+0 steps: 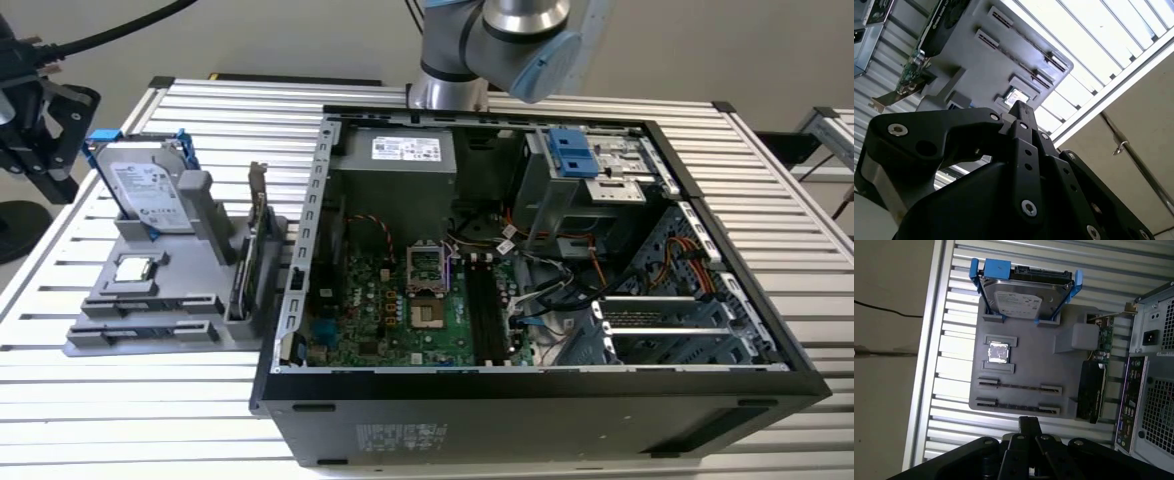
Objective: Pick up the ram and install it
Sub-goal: 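Pick up the ram and move it above insertion slot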
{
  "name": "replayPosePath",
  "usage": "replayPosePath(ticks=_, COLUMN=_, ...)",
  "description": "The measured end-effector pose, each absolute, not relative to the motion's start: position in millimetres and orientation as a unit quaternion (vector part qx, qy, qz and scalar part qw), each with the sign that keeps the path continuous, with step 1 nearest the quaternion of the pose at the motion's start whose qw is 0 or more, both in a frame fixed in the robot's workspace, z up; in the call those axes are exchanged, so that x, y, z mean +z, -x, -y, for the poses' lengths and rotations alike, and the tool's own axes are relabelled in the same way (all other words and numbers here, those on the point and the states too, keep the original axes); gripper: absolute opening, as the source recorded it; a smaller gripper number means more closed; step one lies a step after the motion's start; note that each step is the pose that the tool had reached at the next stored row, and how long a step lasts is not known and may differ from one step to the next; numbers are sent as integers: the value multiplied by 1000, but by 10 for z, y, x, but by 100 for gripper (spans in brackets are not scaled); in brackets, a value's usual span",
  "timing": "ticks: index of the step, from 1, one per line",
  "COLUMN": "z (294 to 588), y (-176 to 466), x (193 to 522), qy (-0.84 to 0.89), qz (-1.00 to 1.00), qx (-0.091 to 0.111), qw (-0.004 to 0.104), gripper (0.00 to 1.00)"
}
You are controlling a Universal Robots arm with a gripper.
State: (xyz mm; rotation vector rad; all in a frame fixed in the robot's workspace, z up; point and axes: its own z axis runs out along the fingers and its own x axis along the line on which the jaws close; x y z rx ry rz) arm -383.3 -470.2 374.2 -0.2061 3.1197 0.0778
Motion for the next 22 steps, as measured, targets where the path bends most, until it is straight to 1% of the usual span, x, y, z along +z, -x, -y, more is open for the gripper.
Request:
replayPosePath(ticks=2, z=4702, y=3833, x=3742, qy=66, qz=-997, qx=25, qw=7, gripper=0)
replayPosePath(ticks=3, z=4703, y=3833, x=3742, qy=66, qz=-997, qx=25, qw=7, gripper=100)
replayPosePath(ticks=14, z=4703, y=3832, x=3742, qy=64, qz=-998, qx=25, qw=7, gripper=100)
replayPosePath(ticks=22, z=4702, y=3833, x=3738, qy=5, qz=-1000, qx=24, qw=8, gripper=100)
